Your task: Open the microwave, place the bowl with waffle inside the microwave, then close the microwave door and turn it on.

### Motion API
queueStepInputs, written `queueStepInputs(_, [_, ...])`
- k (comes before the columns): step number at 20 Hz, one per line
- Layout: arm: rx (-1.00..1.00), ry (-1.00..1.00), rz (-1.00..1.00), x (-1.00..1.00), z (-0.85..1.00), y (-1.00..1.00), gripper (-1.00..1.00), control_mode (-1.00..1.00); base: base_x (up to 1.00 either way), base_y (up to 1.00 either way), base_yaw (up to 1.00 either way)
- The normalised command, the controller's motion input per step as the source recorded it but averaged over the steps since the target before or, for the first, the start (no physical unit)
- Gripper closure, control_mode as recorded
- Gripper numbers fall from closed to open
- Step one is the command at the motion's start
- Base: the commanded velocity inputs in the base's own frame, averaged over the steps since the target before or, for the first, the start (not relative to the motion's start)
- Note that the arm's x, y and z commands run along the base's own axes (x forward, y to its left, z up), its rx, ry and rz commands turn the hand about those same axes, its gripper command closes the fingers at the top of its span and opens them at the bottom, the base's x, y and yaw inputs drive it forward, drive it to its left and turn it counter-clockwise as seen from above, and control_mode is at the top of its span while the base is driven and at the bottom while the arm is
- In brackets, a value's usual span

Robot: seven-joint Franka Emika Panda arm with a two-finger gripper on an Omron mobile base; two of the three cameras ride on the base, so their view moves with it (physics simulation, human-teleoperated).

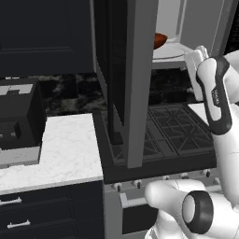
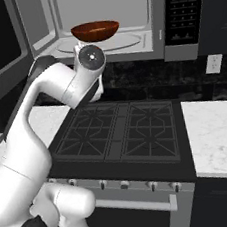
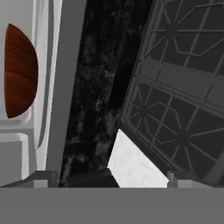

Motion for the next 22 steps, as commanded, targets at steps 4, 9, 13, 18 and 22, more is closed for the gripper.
queueStepInputs(4, [-0.15,0.23,0.00,-0.41,-0.54,-0.09,-1.00,-1.00,0.00,0.00,0.00])
queueStepInputs(9, [-0.26,0.13,-0.01,-0.04,-0.45,-0.27,-1.00,-1.00,0.00,0.00,0.00])
queueStepInputs(13, [-0.35,0.17,-0.02,0.06,-0.27,-0.29,-1.00,-1.00,0.00,0.00,0.00])
queueStepInputs(18, [-0.34,0.05,-0.02,0.02,-0.20,-0.21,-1.00,-1.00,0.00,0.00,0.00])
queueStepInputs(22, [-0.31,-0.02,-0.04,0.00,-0.26,-0.11,-1.00,-1.00,0.00,0.00,0.00])
